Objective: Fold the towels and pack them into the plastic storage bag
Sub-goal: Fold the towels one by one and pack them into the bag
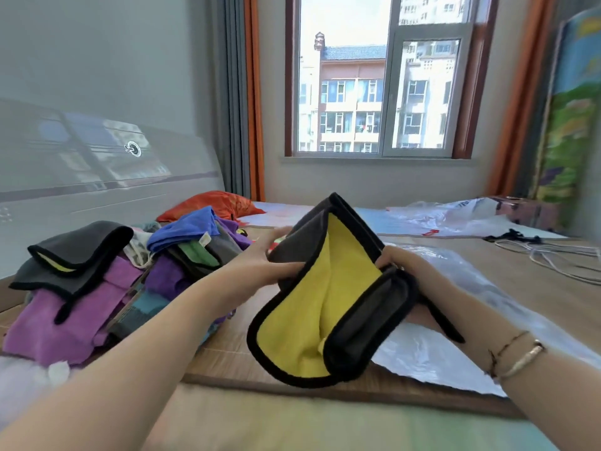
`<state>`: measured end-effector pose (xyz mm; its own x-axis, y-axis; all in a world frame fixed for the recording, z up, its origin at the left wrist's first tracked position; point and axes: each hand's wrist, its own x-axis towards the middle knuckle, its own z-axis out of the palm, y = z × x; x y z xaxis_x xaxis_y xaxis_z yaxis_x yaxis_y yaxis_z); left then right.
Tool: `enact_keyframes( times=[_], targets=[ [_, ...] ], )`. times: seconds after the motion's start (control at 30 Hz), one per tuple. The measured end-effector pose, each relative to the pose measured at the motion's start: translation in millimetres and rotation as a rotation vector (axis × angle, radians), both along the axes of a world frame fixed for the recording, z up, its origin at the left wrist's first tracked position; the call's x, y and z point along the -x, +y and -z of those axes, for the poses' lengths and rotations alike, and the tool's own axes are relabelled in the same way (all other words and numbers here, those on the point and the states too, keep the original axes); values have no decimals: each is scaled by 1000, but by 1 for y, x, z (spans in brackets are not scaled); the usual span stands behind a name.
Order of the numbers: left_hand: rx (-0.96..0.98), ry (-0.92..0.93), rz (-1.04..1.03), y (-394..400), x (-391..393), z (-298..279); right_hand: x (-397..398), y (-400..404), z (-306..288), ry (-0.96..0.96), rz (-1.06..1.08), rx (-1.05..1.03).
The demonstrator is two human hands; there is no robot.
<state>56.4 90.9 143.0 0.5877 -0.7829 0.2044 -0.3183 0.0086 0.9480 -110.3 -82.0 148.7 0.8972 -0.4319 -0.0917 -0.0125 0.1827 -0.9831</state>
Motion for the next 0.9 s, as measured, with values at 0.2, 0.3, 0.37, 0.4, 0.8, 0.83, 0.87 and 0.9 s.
enact_keyframes(
  times=[0.2,0.3,0.37,0.4,0.8,0.83,0.87,0.9],
  targets=[
    [17,-327,-173,-12,32,-21,18,-1,18,112,-26,409],
    [5,-416,-186,-16,44,-31,24,8,22,-74,116,590],
    [15,-411,-189,-19,50,-36,29,14,20,-180,153,614],
    [19,-394,-186,-20,53,-38,31,15,20,-171,141,641],
    [-149,19,15,-29,76,-31,44,9,29,-259,259,480],
    [-167,35,41,-31,78,-29,46,8,31,-246,269,437],
    [-172,50,68,-34,80,-26,49,7,33,-228,230,349],
    [-160,74,105,-38,83,-24,54,5,36,-205,149,227]
  ],
)
